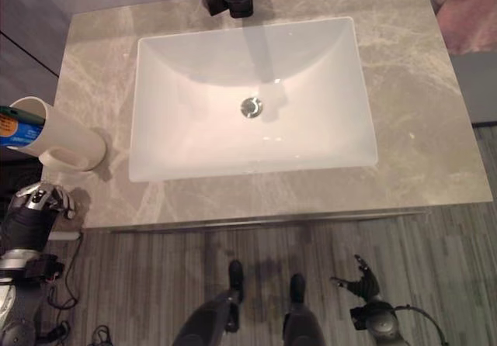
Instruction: Put brush and paste in cup on sink, flatten towel.
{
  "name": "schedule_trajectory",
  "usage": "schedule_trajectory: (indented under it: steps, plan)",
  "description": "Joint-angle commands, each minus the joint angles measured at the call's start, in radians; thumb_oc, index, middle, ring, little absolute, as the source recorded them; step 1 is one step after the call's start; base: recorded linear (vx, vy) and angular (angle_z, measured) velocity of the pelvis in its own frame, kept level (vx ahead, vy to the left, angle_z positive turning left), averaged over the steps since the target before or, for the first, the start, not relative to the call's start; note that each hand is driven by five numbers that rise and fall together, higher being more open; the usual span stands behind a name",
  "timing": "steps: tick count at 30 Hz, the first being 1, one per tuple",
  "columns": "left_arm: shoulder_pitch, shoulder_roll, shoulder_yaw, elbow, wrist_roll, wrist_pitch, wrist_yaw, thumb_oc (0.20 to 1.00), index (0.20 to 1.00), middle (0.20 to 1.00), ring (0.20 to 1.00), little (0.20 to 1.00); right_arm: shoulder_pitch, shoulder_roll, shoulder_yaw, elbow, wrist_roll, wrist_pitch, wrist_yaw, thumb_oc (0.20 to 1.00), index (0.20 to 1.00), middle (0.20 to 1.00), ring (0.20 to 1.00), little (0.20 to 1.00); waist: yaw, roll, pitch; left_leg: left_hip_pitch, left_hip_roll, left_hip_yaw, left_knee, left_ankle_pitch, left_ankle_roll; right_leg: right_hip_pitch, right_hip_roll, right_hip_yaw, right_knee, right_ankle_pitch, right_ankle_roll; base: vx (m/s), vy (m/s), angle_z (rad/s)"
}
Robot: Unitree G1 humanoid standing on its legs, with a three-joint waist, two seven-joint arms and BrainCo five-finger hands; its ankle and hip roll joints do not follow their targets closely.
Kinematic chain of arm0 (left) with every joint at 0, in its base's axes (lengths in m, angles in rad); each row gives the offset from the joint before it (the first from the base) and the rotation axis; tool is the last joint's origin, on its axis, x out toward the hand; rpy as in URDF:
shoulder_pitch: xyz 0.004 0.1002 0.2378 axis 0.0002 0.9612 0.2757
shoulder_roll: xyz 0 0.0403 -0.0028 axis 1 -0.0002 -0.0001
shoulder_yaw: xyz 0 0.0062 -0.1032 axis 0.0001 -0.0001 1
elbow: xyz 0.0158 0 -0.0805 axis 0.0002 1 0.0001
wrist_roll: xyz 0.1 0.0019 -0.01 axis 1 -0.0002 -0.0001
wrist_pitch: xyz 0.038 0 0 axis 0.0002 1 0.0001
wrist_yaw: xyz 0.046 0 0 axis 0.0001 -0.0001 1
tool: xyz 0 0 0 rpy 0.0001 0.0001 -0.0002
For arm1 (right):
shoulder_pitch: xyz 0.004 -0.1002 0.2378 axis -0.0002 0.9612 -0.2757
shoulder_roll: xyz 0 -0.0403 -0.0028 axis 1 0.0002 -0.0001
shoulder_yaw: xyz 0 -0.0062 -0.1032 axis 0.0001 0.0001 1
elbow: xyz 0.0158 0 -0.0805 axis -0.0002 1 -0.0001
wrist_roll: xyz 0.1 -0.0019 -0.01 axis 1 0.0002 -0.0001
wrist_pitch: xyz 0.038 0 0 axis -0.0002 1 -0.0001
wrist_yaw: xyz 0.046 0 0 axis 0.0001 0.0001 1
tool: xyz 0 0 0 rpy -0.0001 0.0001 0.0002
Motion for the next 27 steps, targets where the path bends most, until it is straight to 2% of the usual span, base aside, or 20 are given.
schedule_trajectory:
  steps: [1,8,20,27]
  plan:
    - [-0.033,0.006,0.01,-0.007,-0.017,-0.047,0.022,0.2,0.2,0.2,0.2,0.2,-0.024,-0.028,-0.016,-0.019,-0.01,-0.032,-0.043,1.0,1.0,1.0,1.0,1.0,-0.016,-0.033,0.016,0.015,0.048,-0.017,0.063,-0.057,-0.055,-0.042,-0.089,0.003,-0.045,0.122,0.049,0.0,0.0,0.0]
    - [-0.074,0.01,-0.02,-0.001,-0.04,-0.04,0.026,0.2,0.2,0.2,0.2,0.2,-0.027,-0.036,0.004,-0.051,0.056,-0.055,0.004,1.0,1.0,1.0,1.0,1.0,-0.028,-0.038,0.039,-0.014,0.05,-0.019,0.07,-0.054,-0.052,-0.081,-0.084,0.021,-0.037,0.126,0.048,-0.01,0.0,0.0]
    - [-0.122,0.006,-0.042,0.024,0.006,-0.044,0.057,0.2,0.2,0.2,0.2,0.2,-0.023,-0.041,-0.013,-0.042,0.063,-0.056,-0.011,1.0,1.0,1.0,1.0,1.0,-0.043,-0.04,0.043,-0.033,0.052,-0.016,0.059,-0.048,-0.053,-0.113,-0.076,0.025,-0.026,0.125,0.047,0.0,0.0,0.0]
    - [-0.141,0.02,-0.013,0.035,0.041,-0.047,0.096,0.2,0.2,0.2,0.2,0.2,-0.027,-0.043,-0.008,-0.025,0.057,-0.053,-0.016,1.0,1.0,1.0,1.0,1.0,-0.043,-0.043,0.038,-0.044,0.054,-0.018,0.058,-0.047,-0.054,-0.116,-0.074,0.025,-0.035,0.128,0.047,0.0,0.0,0.0]
